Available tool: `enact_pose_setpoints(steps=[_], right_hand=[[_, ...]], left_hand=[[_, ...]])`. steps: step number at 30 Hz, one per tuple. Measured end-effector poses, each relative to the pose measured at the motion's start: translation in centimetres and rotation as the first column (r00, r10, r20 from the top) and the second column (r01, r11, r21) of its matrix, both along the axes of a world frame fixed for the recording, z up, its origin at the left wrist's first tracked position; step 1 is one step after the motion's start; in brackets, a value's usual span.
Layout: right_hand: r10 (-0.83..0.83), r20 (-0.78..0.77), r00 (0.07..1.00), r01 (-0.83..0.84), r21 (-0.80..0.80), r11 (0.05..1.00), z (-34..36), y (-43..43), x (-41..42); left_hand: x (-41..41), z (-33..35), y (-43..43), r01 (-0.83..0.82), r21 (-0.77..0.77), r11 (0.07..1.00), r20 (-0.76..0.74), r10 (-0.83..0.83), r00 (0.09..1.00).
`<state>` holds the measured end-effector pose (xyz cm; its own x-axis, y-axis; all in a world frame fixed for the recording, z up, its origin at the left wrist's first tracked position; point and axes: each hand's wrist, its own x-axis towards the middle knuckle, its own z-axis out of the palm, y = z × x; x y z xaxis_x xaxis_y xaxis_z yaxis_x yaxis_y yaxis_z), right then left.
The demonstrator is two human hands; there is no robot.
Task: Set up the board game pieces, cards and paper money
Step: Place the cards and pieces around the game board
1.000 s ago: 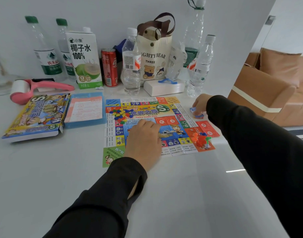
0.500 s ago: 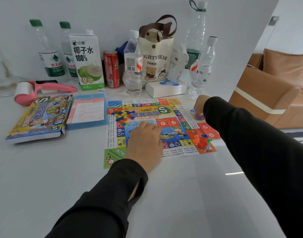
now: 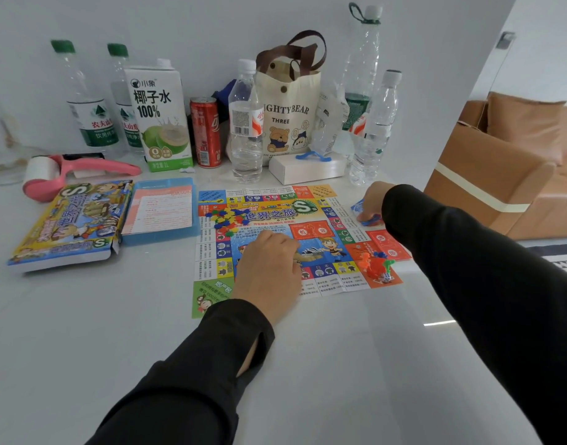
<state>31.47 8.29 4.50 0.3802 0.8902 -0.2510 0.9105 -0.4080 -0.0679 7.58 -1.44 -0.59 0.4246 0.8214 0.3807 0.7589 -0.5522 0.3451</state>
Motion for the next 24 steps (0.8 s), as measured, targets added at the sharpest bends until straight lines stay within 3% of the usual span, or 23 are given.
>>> enact_pose_setpoints(steps=[4, 8, 11, 13, 18, 19, 23, 24], right_hand=[[-0.061, -0.071, 0.996, 0.063, 0.034, 0.997, 0.2, -0.2, 0.5], [-0.099, -0.181, 0.978, 0.131, 0.171, 0.977, 0.9, -0.7, 0.7], [-0.092, -0.497, 0.863, 0.241, 0.243, 0.94, 1.6, -1.0, 0.4], [-0.045, -0.625, 0.779, 0.279, 0.281, 0.918, 2.2, -1.7, -1.0], [0.088, -0.658, 0.748, 0.194, 0.344, 0.919, 4.4, -4.5, -7.9], [0.098, -0.708, 0.699, 0.212, 0.337, 0.917, 4.7, -5.3, -9.1], [0.155, -0.945, 0.288, 0.358, 0.256, 0.898, 4.5, -8.7, -12.9], [0.168, -0.956, 0.241, 0.371, 0.251, 0.894, 4.0, -9.4, -13.6]], left_hand=[[0.0, -0.2, 0.1, 0.005, 0.0, 1.0, 0.005, -0.005, 1.0], [0.1, -0.3, 0.1, 0.014, -0.007, 1.0, 0.005, -0.014, 1.0], [0.1, -0.2, 0.0, 0.017, -0.006, 1.0, 0.024, -0.017, 1.0], [0.1, 0.0, -0.2, 0.012, 0.002, 1.0, 0.04, -0.013, 0.999], [-0.3, 0.2, -1.0, -0.043, -0.022, 0.999, 0.155, 0.046, 0.987], [-0.6, 0.3, -1.2, -0.075, -0.042, 0.996, 0.197, 0.082, 0.977], [-2.0, 1.3, -1.6, -0.165, -0.177, 0.97, 0.44, 0.228, 0.869], [-2.6, 1.4, -1.8, -0.169, -0.201, 0.965, 0.478, 0.247, 0.843]])
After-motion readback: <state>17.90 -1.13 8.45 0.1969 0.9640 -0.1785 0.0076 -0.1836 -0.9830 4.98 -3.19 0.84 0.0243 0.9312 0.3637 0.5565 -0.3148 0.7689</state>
